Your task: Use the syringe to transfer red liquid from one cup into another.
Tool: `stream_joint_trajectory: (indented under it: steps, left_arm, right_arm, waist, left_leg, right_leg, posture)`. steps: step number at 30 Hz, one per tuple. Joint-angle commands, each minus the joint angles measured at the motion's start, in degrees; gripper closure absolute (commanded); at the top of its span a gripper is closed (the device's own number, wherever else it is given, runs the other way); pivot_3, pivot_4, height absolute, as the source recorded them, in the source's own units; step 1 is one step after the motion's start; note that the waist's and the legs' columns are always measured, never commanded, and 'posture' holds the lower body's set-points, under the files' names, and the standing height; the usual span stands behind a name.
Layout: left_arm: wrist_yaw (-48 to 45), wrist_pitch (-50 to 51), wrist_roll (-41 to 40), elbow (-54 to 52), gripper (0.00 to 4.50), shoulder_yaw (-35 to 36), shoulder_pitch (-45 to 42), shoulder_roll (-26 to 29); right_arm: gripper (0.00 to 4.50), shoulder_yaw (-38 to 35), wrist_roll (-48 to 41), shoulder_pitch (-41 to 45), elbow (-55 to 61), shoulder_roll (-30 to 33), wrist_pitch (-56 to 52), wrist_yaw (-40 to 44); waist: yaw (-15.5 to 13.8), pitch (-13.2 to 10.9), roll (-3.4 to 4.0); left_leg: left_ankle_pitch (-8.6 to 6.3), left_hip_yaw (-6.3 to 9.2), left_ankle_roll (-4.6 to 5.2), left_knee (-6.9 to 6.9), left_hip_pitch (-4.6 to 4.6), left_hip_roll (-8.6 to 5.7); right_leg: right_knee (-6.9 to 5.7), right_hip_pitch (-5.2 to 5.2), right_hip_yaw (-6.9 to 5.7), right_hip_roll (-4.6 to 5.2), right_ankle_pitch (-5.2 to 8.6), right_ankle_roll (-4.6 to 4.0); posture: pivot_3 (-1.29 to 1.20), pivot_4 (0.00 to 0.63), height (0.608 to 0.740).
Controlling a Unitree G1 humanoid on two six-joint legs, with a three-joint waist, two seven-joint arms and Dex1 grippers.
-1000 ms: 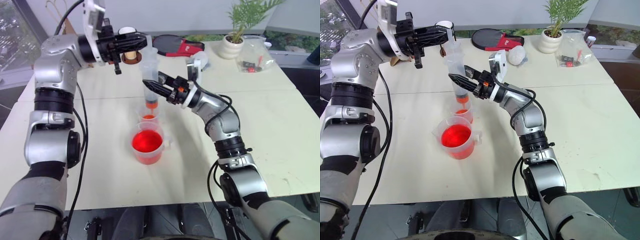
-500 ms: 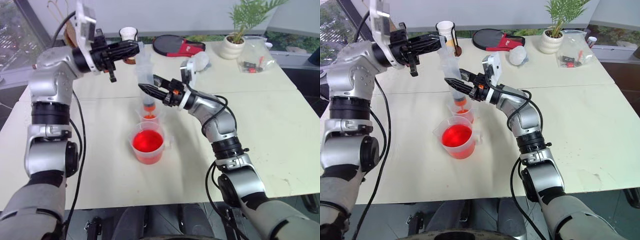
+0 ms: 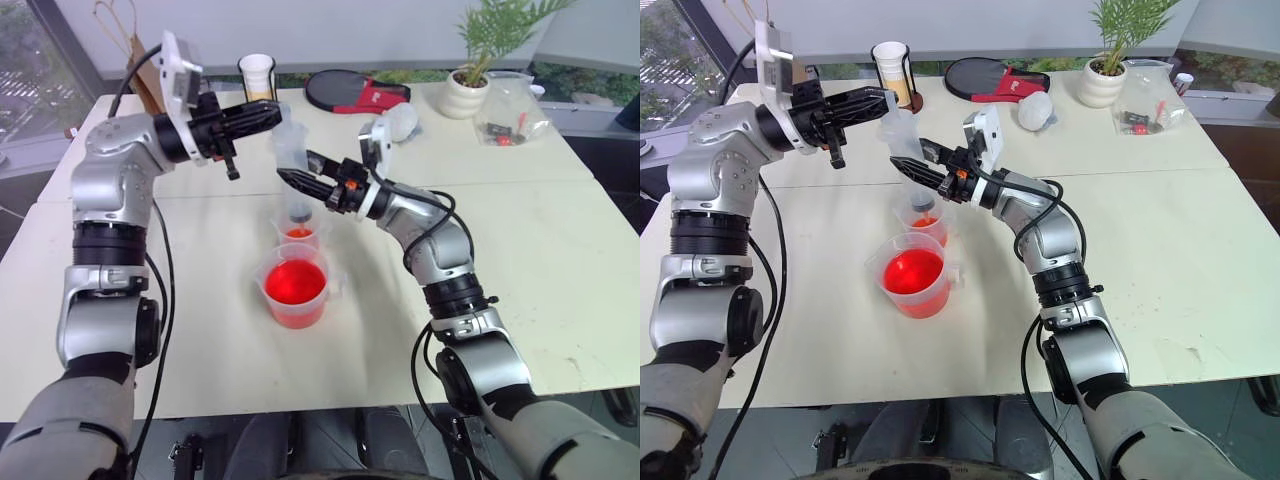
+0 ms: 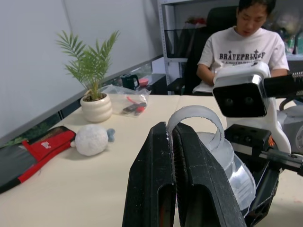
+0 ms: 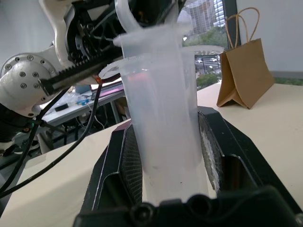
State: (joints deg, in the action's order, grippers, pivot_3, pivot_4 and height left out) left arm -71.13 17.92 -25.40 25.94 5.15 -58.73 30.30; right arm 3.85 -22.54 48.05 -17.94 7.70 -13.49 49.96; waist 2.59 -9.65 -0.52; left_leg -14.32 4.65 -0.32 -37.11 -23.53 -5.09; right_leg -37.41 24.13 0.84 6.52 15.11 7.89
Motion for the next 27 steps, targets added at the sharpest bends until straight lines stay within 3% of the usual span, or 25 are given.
stream_joint_trajectory:
  steps: [1, 6, 9, 12, 18, 23, 27]
  left_arm:
    - [-1.55, -0.12, 3.67, 1.78, 4.44, -4.72, 1.97, -0.6]
    - [-0.06, -0.69, 3.26, 4.99, 4.44, -2.73, 0.53, -0.98]
    - [0.07, 1.31, 0.68, 6.41, 3.59, 0.2, -1.83, -0.21]
    - [1.28, 3.86, -1.8, 7.24, 2.16, 3.98, -4.13, 1.83]
    - [0.32, 12.44, -7.83, 3.85, 2.16, 10.35, -1.72, 9.57]
    - [0.58, 18.27, -9.3, -11.67, 2.16, 8.36, 8.2, 13.14]
    - [-1.1, 23.24, -11.38, -25.77, 2.16, 5.03, 12.94, 16.26]
  right_arm:
    - [3.12, -2.12, -3.15, 5.15, 8.72, -1.44, 2.5, -0.19]
    - [3.12, -2.44, -3.51, 5.2, 9.24, -1.33, 2.04, -0.44]
    - [3.12, -2.39, -3.57, 4.93, 8.98, -1.43, 1.87, -0.61]
    - [3.12, -2.55, -3.82, 4.6, 9.26, -1.48, 1.39, -0.83]
    - [3.12, -4.69, -6.12, 4.69, 10.46, -1.45, -0.54, -2.64]
    - [3.12, -10.16, -9.98, 7.64, 8.14, -0.08, -5.42, -7.81]
    - [3.12, -14.64, -13.43, 11.83, 7.75, 9.45, -21.46, -13.07]
  waist:
    - [0.0, 0.0, 0.0]
    - [-0.06, 0.0, 0.0]
    - [0.0, 0.0, 0.0]
    - [0.08, 0.0, 0.0]
    - [1.3, 0.0, 0.0]
    - [1.04, 0.0, 0.01]
    - [-0.36, -0.03, 0.0]
  left_leg:
    - [0.0, 0.0, 0.0, 0.0, 0.0, 0.0]
    - [0.0, 0.0, 0.0, -0.01, 0.0, 0.0]
    - [0.0, 0.0, 0.0, -0.01, 0.0, -0.01]
    - [0.0, 0.0, 0.0, 0.01, 0.0, 0.0]
    - [0.0, 0.0, -0.01, 0.08, 0.0, 0.03]
    - [0.0, 0.04, 0.0, 0.04, 0.0, -0.01]
    - [0.0, 0.06, 0.01, -0.02, -0.01, -0.09]
  right_leg:
    - [0.0, 0.0, 0.0, 0.0, 0.0, 0.0]
    - [0.0, -0.01, 0.0, 0.0, 0.0, 0.0]
    - [0.0, 0.0, 0.0, 0.0, 0.0, 0.0]
    - [-0.02, 0.03, 0.0, 0.0, 0.0, 0.0]
    - [-0.1, 0.15, 0.01, -0.03, 0.0, 0.0]
    - [-0.33, 0.12, 0.02, 0.04, 0.0, 0.0]
    - [-0.21, 0.1, 0.04, 0.15, 0.0, -0.01]
  posture:
    - [0.0, 0.15, 0.739]
    - [0.0, 0.15, 0.739]
    - [0.0, 0.15, 0.739]
    - [0.0, 0.15, 0.739]
    - [0.0, 0.15, 0.739]
    - [0.0, 0.15, 0.739]
    - [0.0, 0.15, 0.739]
